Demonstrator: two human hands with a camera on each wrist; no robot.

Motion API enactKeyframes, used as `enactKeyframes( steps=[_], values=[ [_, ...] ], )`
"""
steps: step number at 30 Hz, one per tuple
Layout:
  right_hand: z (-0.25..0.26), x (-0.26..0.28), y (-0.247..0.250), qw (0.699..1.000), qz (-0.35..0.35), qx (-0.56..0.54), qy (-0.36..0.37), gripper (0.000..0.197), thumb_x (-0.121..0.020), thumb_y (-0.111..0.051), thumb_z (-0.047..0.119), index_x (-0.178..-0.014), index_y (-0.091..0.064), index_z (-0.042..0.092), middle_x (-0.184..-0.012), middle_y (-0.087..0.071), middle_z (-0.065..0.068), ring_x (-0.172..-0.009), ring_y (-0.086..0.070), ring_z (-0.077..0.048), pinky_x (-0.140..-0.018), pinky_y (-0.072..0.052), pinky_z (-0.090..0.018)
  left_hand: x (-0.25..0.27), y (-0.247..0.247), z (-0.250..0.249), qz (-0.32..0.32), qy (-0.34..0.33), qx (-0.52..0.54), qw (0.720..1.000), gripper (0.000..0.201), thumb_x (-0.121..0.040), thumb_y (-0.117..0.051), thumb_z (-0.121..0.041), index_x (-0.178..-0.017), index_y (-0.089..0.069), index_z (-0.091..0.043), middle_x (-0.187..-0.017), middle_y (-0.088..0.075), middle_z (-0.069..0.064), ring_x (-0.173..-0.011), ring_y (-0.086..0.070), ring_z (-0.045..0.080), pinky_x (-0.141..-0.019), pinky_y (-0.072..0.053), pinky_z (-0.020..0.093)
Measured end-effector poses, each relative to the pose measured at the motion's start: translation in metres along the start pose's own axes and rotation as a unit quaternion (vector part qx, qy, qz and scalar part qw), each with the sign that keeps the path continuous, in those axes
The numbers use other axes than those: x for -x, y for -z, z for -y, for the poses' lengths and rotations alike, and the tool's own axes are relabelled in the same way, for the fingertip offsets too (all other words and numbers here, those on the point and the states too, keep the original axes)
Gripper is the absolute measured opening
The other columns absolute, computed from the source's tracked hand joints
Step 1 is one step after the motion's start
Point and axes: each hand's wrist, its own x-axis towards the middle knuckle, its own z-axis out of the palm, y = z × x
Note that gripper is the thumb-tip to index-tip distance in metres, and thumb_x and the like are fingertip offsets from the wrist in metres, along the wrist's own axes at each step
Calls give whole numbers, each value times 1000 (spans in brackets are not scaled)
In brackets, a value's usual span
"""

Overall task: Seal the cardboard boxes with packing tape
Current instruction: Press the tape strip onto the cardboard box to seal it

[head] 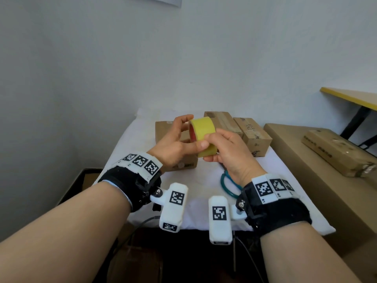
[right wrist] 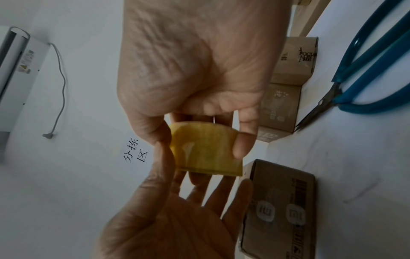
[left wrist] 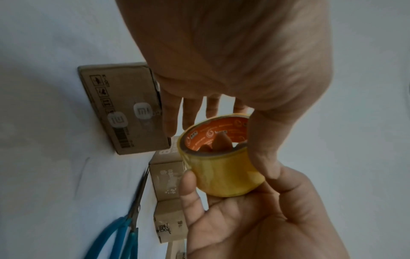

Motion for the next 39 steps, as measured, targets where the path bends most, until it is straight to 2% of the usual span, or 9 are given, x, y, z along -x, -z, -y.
enactKeyframes(
  steps=[4, 6, 9, 13, 17, 21, 29, 36, 39],
  values=[
    [2, 1, -2, 1000, 1, 7, 6, 23, -88, -62, 28, -70, -75, 33, -82, -71, 2, -84, -66, -16, -77, -56, -38, 4, 1, -3, 2, 32, -7, 999, 87, -68, -85, -28, -142, -39, -28, -129, -59, 3, -115, -65, 25, -95, -55, 53],
    [3, 2, -2, 1000, -5, -5, 1, 17, -83, -62, 33, -75, -76, 29, -88, -73, -4, -88, -68, -21, -79, -58, -40, 5, 1, -4, 2, 13, -19, 1000, 91, -63, -87, -21, -141, -39, -28, -133, -55, 2, -117, -64, 26, -94, -56, 49],
    [4, 2, -2, 999, -8, -34, -6, 19, -92, -59, 27, -89, -76, 19, -95, -77, -16, -98, -72, -35, -86, -60, -49, 6, -2, -6, 13, -18, -35, 999, 99, -63, -88, -2, -142, -34, -27, -140, -45, 0, -118, -62, 25, -88, -59, 41],
    [7, 3, -2, 998, -4, -55, -9, 22, -98, -54, 18, -99, -73, 8, -94, -76, -21, -92, -72, -32, -88, -60, -54, 6, -5, -5, 19, -50, -57, 997, 98, -67, -85, 10, -142, -33, -24, -140, -42, -3, -115, -60, 21, -80, -57, 27],
    [9, 3, -2, 999, 12, -45, -22, 24, -99, -48, 11, -105, -69, 3, -92, -77, -20, -89, -73, -28, -88, -60, -54, 7, -4, -4, 16, -39, -39, 998, 95, -68, -82, 15, -141, -36, -26, -141, -42, -1, -113, -64, 27, -76, -58, 29],
    [8, 5, -2, 999, 29, -34, -25, 25, -99, -45, 7, -108, -68, 5, -94, -77, -17, -90, -72, -25, -88, -60, -51, 7, -2, -2, 9, -22, -23, 999, 93, -67, -83, 13, -138, -38, -28, -140, -46, 0, -106, -69, 31, -84, -61, 45],
    [8, 5, 1, 998, 51, -27, -24, 30, -98, -42, 5, -116, -66, 8, -96, -78, -13, -93, -72, -22, -88, -59, -47, 5, -2, -2, -6, -16, -18, 1000, 94, -56, -89, -1, -133, -43, -31, -138, -49, 2, -113, -66, 26, -89, -59, 44],
    [8, 5, 2, 998, 58, -20, -21, 37, -93, -42, -3, -119, -65, 8, -97, -78, -11, -94, -72, -20, -88, -60, -44, 4, -6, -1, -6, -21, -1, 1000, 92, -64, -84, 15, -133, -42, -29, -140, -47, 5, -101, -69, 22, -81, -61, 41],
    [6, 5, 2, 998, 54, -18, -7, 40, -91, -43, -8, -119, -65, 9, -96, -77, -10, -95, -72, -19, -86, -61, -43, 4, -8, -3, -7, -27, -3, 1000, 93, -65, -84, 14, -136, -41, -28, -141, -46, 4, -105, -69, 27, -78, -61, 38]
  ],
)
